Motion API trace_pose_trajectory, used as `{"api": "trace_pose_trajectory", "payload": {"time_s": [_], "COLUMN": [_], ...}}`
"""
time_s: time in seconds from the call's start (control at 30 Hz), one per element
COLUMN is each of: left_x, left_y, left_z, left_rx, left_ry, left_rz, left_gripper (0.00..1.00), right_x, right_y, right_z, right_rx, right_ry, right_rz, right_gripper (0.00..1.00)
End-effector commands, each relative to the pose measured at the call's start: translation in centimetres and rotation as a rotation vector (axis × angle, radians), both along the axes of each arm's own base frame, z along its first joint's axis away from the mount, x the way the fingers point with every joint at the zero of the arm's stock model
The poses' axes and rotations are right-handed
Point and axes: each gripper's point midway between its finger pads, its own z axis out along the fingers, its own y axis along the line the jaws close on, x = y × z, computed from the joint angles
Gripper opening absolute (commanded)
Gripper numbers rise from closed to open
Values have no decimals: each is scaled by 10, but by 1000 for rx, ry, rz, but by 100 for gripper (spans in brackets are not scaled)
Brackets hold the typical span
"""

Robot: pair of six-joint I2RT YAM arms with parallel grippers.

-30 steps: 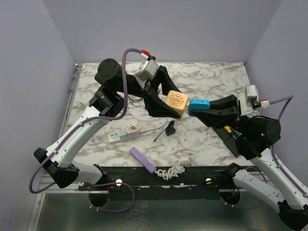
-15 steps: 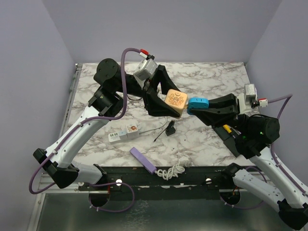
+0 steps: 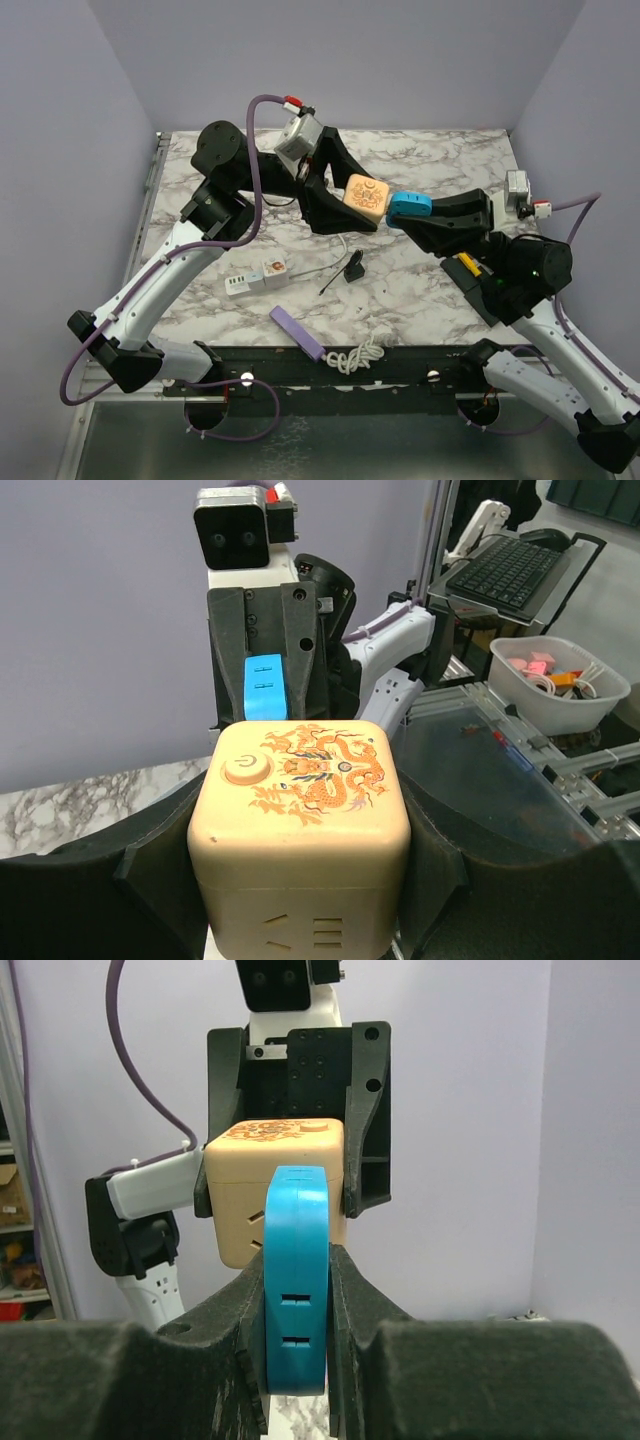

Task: Insert the plug
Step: Insert the plug into the socket.

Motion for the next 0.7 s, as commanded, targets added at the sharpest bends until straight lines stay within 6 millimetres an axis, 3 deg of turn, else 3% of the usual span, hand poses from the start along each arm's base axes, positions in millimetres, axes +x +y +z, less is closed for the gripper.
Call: {"api": "trace_pose_trajectory", "payload": {"time_s": [0.0, 0.67], "left_x": [15, 30], "left_y": [-2, 5], "left_z": [20, 28], "left_rx": [-92, -126], "left_ry": [-37, -35], "left_rz": [115, 190], "left_gripper": [0, 0], "right_x": [10, 12], "right_y": [18, 28], "right_z": [-33, -37], "right_rx": [-81, -35], "right_ry": [72, 81], "right_rz": [43, 73], "right_gripper": [1, 1]}}
